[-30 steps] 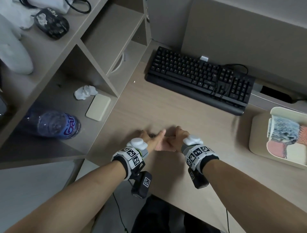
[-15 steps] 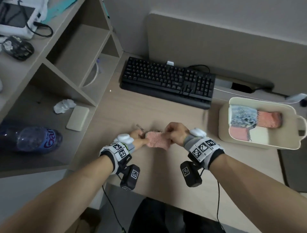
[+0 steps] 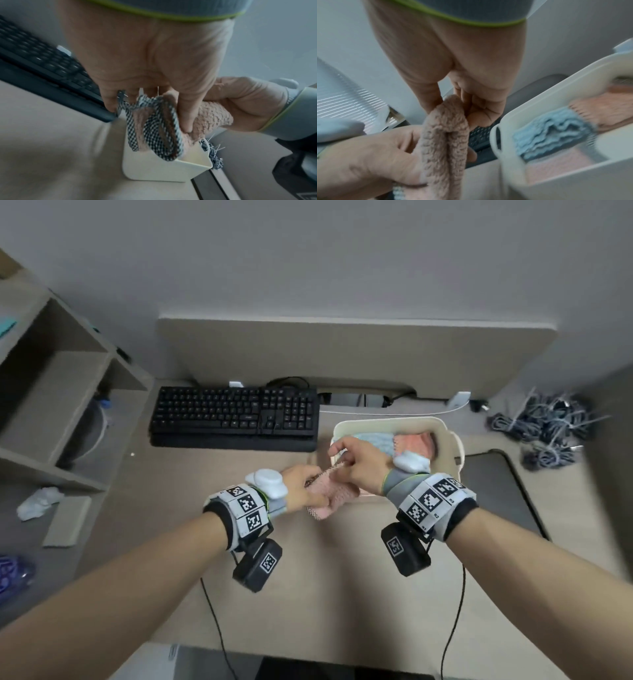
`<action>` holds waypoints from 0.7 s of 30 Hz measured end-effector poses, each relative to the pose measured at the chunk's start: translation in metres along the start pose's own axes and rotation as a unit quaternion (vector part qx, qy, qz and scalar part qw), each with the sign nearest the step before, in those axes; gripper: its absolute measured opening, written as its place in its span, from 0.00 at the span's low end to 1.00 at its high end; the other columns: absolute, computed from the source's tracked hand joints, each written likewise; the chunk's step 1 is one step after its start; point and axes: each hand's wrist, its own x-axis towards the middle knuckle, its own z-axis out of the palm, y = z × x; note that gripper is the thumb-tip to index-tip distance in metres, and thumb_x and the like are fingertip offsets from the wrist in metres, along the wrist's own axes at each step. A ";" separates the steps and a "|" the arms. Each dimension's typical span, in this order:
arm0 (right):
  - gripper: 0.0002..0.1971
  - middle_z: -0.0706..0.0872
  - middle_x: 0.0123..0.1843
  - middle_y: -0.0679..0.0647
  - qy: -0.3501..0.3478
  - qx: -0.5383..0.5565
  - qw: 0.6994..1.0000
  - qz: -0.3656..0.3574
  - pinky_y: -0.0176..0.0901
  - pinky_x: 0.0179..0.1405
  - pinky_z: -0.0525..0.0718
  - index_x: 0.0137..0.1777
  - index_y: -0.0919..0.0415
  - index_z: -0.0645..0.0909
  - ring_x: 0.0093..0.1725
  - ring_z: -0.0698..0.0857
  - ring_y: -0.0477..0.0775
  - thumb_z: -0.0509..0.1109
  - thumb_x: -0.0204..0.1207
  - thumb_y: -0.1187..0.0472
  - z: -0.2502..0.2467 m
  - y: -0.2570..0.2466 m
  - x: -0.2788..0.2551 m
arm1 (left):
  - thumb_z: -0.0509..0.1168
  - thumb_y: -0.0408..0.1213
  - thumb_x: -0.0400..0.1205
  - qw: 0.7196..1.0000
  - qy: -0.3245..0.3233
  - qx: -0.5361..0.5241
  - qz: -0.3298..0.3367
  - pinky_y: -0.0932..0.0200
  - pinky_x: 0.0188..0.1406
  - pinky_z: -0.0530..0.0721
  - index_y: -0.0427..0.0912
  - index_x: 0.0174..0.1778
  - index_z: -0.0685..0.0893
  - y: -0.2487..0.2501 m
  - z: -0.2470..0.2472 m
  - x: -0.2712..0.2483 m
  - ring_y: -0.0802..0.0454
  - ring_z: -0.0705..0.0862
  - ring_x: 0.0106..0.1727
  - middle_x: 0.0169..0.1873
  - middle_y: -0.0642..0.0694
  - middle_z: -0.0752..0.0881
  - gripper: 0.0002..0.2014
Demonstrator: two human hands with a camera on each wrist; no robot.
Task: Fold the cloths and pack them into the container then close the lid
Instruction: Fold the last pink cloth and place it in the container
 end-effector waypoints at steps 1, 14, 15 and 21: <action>0.15 0.78 0.30 0.50 0.027 -0.004 1.000 0.008 0.34 0.24 0.76 0.53 0.57 0.76 0.25 0.76 0.45 0.73 0.72 0.72 -0.027 0.013 -0.007 | 0.74 0.48 0.64 1.000 0.002 0.004 0.009 0.56 0.33 0.73 0.49 0.34 0.79 0.022 0.007 0.012 0.53 0.76 0.33 0.29 0.56 0.78 0.12; 0.14 0.81 0.34 0.57 0.180 0.100 0.975 0.088 0.37 0.16 0.73 0.47 0.59 0.72 0.22 0.77 0.51 0.77 0.72 0.64 -0.166 0.124 -0.041 | 0.72 0.29 0.74 0.997 0.036 -0.059 -0.023 0.66 0.29 0.72 0.39 0.52 0.84 0.123 0.067 0.132 0.56 0.78 0.34 0.38 0.49 0.83 0.11; 0.14 0.81 0.33 0.57 0.188 0.100 0.973 0.094 0.37 0.16 0.73 0.48 0.60 0.73 0.21 0.77 0.50 0.77 0.73 0.63 -0.172 0.130 -0.044 | 0.72 0.29 0.74 0.998 0.032 -0.037 -0.033 0.67 0.31 0.73 0.37 0.57 0.83 0.122 0.071 0.142 0.54 0.79 0.39 0.44 0.46 0.84 0.16; 0.09 0.81 0.29 0.53 0.209 0.102 0.964 0.133 0.32 0.13 0.71 0.49 0.60 0.74 0.17 0.77 0.48 0.73 0.76 0.64 -0.196 0.174 -0.052 | 0.64 0.26 0.81 0.992 -0.048 0.059 -0.098 0.67 0.45 0.77 0.35 0.71 0.76 0.124 0.099 0.191 0.38 0.83 0.63 0.65 0.34 0.82 0.21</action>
